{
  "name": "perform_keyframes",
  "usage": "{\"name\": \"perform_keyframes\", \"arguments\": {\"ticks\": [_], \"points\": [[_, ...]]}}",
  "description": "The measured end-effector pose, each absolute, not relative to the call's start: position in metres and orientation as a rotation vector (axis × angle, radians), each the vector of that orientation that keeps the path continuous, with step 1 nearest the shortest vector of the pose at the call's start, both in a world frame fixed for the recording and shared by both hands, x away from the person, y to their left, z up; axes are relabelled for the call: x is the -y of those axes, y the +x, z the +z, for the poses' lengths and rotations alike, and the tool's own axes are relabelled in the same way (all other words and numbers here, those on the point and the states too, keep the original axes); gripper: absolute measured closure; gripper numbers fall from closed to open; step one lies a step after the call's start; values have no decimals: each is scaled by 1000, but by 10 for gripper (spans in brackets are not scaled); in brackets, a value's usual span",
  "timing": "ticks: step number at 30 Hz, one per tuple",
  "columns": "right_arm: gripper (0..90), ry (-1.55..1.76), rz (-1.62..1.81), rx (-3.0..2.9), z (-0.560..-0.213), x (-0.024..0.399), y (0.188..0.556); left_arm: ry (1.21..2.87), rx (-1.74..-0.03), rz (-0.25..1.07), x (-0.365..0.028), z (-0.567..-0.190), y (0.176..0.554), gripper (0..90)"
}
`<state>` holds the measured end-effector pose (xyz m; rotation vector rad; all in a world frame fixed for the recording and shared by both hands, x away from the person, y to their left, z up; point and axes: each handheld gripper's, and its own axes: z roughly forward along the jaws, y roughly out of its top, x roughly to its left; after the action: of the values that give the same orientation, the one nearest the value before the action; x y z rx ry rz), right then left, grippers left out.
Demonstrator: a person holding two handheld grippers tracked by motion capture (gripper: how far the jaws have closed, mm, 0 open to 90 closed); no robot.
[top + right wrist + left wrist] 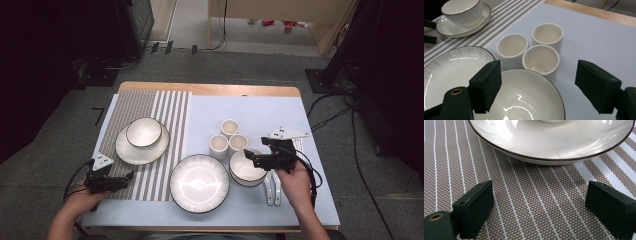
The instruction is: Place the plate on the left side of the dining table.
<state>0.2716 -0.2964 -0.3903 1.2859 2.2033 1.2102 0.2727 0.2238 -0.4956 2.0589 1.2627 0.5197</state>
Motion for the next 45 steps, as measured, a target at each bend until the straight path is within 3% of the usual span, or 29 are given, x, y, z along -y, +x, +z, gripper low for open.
{"name": "perform_keyframes", "arguments": {"ticks": [45], "points": [[199, 1345, 1233, -2138, -406, 354, 253, 2059, -1261, 527, -223, -496, 272, 82]]}}
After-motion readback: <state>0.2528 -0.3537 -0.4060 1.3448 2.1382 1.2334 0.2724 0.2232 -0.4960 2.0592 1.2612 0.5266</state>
